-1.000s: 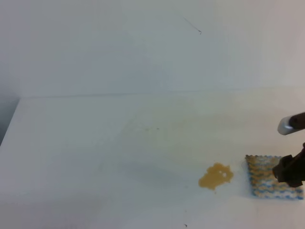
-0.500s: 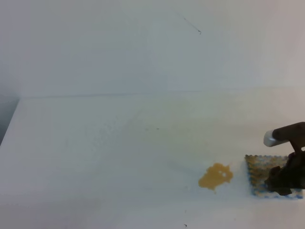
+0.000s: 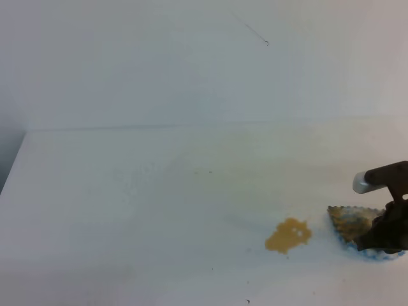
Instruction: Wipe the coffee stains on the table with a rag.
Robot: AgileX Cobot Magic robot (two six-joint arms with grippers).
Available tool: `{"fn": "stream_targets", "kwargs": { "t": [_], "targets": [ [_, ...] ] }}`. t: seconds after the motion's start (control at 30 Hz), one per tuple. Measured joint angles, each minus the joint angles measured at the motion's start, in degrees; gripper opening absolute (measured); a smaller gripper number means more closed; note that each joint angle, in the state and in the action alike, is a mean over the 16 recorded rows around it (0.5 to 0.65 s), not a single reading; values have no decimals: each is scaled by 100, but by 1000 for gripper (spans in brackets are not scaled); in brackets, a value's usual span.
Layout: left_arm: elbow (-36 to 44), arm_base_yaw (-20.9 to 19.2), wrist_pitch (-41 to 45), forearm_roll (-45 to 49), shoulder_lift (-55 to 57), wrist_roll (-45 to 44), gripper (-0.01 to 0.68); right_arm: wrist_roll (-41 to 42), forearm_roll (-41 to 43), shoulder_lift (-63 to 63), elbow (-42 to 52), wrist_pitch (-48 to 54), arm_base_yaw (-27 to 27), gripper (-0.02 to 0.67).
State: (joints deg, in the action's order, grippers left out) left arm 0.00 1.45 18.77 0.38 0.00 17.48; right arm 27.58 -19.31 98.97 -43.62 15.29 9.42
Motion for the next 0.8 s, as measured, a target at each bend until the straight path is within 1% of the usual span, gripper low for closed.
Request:
{"fn": "stream_targets", "kwargs": {
  "t": [0.07,0.17,0.27,0.53,0.7,0.8],
  "targets": [
    [0,0,0,0,0,0,-1,-17,9,-106,-50,40,-4,-1],
    [0,0,0,0,0,0,-1,-64,87,-324,-133,110,-12,-4],
    [0,0,0,0,0,0,-1,-276,361,-563,-217,224,-55,-4],
    [0,0,0,0,0,6,-1,-1512,1719,-1057,-219,430,-445,-4],
    [0,0,0,0,0,9,-1,-2310,2530,-1086,89,221,-732,-4],
    [0,0,0,0,0,12,-1,-2655,2793,-1019,321,-28,-868,-4]
  ]
}}
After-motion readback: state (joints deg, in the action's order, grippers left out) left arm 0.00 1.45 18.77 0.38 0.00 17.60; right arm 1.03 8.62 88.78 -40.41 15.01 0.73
